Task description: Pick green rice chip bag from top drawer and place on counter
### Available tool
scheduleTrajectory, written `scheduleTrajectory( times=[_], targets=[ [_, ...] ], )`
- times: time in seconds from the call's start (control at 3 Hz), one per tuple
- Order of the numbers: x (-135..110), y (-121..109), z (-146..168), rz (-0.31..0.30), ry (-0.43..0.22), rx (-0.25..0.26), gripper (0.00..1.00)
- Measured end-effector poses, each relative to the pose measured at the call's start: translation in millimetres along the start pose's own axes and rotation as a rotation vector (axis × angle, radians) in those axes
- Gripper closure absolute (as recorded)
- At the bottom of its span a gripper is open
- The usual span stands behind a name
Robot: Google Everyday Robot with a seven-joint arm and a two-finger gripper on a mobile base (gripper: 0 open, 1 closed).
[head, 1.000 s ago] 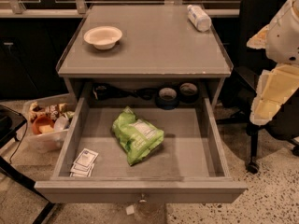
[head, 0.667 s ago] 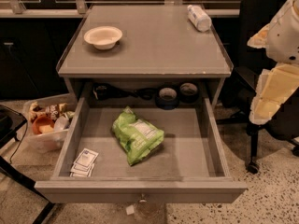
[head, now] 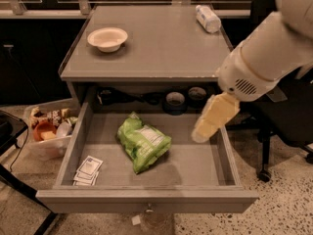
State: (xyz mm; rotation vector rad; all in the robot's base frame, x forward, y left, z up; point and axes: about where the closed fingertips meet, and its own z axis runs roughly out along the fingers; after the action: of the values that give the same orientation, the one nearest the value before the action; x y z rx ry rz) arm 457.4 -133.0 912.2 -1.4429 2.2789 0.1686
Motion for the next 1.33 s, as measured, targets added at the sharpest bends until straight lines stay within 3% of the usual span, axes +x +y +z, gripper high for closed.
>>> scheduleTrajectory(
  times=[0.33,0.67,1.0,1.33],
  targets=[
    [-37,31,70,0.110,-0.056,-0.053,0.00],
    [-75,35,141,0.164,-0.079,-0.040,0.00],
    [-95,21,142,0.210,-0.136,0.017,0.00],
    [-94,22,141,0.213,-0.136,0.012,0.00]
  ],
)
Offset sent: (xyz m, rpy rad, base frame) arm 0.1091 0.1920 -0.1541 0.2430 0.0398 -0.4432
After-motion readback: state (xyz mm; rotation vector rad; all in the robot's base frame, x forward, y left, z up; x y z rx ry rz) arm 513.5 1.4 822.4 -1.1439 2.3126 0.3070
